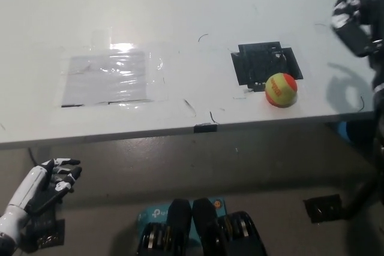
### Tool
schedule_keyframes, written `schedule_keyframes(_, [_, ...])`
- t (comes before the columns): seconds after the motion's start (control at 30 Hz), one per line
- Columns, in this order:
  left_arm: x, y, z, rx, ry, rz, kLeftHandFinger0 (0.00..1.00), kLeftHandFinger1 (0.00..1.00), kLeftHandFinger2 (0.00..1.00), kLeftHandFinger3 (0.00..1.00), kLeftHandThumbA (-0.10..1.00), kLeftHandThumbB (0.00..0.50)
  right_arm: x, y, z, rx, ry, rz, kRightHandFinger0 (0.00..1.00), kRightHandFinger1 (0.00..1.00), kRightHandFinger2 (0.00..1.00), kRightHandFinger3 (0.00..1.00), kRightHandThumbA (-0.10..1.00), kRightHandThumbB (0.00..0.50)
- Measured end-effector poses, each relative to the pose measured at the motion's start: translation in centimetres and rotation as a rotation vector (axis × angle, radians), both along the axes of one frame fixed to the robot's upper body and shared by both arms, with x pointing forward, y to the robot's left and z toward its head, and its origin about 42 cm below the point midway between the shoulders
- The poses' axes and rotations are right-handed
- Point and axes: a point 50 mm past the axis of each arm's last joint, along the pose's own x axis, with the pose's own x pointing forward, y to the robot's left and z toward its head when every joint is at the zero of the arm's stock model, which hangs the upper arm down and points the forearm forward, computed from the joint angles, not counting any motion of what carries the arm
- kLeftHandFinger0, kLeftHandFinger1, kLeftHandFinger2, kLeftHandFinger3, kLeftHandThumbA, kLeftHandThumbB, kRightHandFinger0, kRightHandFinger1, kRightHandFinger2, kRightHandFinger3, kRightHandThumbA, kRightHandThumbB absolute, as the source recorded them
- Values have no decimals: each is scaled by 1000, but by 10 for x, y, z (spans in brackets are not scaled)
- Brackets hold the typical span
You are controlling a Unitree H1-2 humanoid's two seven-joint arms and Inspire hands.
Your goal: The robot uses right hand to squeeze a small tennis ball placed on the black area of the table
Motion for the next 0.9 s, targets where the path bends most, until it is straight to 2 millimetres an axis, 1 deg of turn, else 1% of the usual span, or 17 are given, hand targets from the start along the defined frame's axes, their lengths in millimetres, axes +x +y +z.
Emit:
schedule_keyframes(0.03, [1, 0, 0, 0, -1, -1, 308, 428, 570, 675, 728, 67, 3, 1, -6, -17, 28, 9, 220, 360, 621, 913, 55, 286])
schedule_keyframes(0.07, [1, 0, 1, 1, -2, -3, 310, 429, 574, 691, 725, 61, 5, 2, -11, -29, 52, 18, 217, 369, 641, 938, 74, 296])
schedule_keyframes(0.1, [2, -1, 2, 2, -4, -4, 314, 430, 575, 693, 724, 65, 9, 2, -19, -47, 87, 30, 287, 458, 690, 969, 138, 321])
schedule_keyframes(0.13, [2, -1, 2, 2, -4, -6, 315, 431, 575, 694, 723, 64, 11, 2, -25, -65, 116, 41, 292, 466, 693, 972, 142, 322])
schedule_keyframes(0.17, [3, -1, 2, 3, -5, -7, 316, 431, 575, 690, 729, 68, 13, 2, -31, -80, 142, 48, 598, 747, 855, 1000, 220, 338])
schedule_keyframes(0.2, [3, -1, 2, 3, -5, -8, 315, 433, 579, 691, 736, 73, 15, 2, -35, -94, 160, 57, 779, 924, 1000, 1000, 261, 359])
schedule_keyframes(0.23, [3, -1, 2, 4, -4, -8, 315, 434, 581, 694, 739, 67, 16, 2, -39, -117, 179, 66, 933, 1000, 1000, 1000, 309, 365])
schedule_keyframes(0.27, [3, -1, 2, 5, -4, -9, 321, 441, 585, 706, 734, 59, 17, 3, -41, -139, 194, 75, 1000, 1000, 1000, 1000, 344, 369])
schedule_keyframes(0.4, [4, -1, 3, 5, -4, -13, 326, 452, 601, 711, 701, 37, 21, 8, -44, -235, 237, 101, 1000, 1000, 1000, 1000, 327, 365])
schedule_keyframes(0.47, [4, -2, 4, 5, -5, -14, 328, 454, 607, 719, 695, 23, 23, 11, -45, -264, 253, 104, 1000, 1000, 1000, 1000, 329, 341])
schedule_keyframes(0.5, [5, -2, 4, 5, -6, -14, 338, 460, 612, 719, 682, 13, 23, 12, -45, -272, 258, 105, 1000, 1000, 1000, 1000, 334, 358])
schedule_keyframes(0.57, [5, -2, 5, 6, -10, -15, 355, 471, 618, 724, 685, 17, 24, 14, -46, -286, 268, 105, 1000, 1000, 1000, 1000, 335, 334])
schedule_keyframes(0.63, [6, -2, 5, 6, -10, -15, 366, 472, 603, 704, 726, 42, 24, 18, -49, -296, 282, 107, 1000, 1000, 1000, 1000, 406, 352])
schedule_keyframes(0.77, [6, -3, 7, 6, -11, -16, 366, 473, 608, 707, 728, 32, 24, 25, -54, -326, 307, 112, 1000, 1000, 1000, 1000, 480, 398])
schedule_keyframes(0.8, [6, -3, 7, 6, -12, -16, 359, 465, 599, 719, 691, 11, 23, 28, -55, -338, 313, 112, 1000, 1000, 1000, 1000, 536, 419])
schedule_keyframes(0.83, [6, -3, 7, 6, -13, -16, 360, 467, 604, 723, 685, 2, 23, 30, -56, -347, 317, 114, 1000, 1000, 1000, 1000, 594, 473])
schedule_keyframes(0.9, [6, -3, 8, 6, -13, -16, 377, 476, 620, 730, 676, 1, 22, 37, -59, -385, 331, 116, 1000, 1000, 1000, 1000, 661, 499])
